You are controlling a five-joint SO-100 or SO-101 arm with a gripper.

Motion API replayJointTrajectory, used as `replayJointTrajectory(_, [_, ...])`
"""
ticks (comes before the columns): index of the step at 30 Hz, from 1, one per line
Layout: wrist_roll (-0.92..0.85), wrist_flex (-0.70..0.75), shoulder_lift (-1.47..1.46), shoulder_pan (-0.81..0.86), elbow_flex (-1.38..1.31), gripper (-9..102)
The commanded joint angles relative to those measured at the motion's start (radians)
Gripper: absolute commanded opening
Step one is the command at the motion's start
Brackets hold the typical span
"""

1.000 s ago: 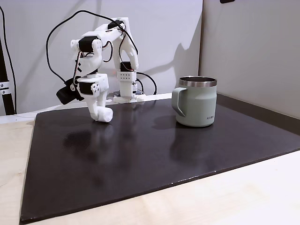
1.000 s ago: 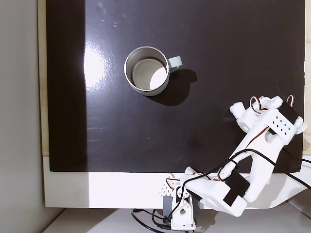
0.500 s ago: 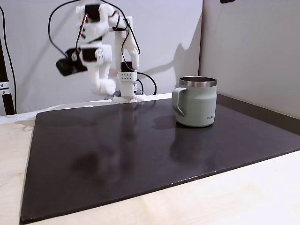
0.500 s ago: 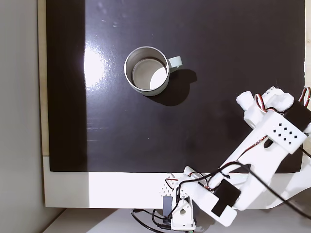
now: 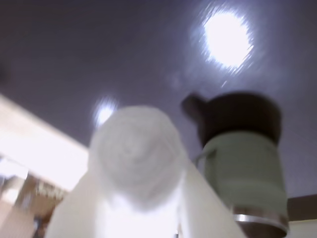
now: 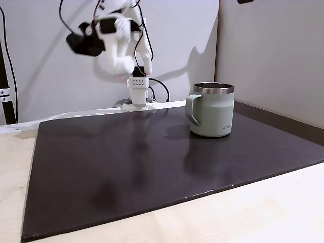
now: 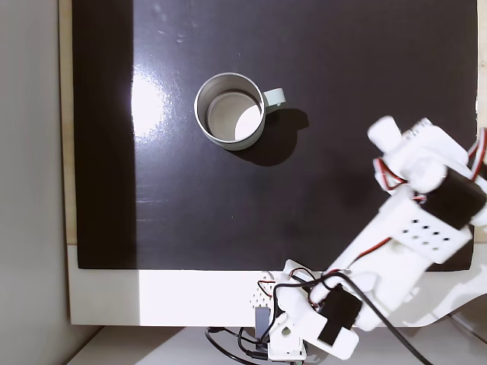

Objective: Grasp a gauze and put it in the cup.

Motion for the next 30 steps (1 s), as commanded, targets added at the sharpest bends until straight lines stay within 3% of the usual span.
replayJointTrajectory(1, [0.028, 0.017, -0.025, -0.092, -0.146, 0])
replayJointTrajectory(13, [0.058, 0.023, -0.126, -0.425, -0.307, 0])
replayJointTrajectory(30, [0.057, 0.023, -0.230, -0.675, -0.304, 0])
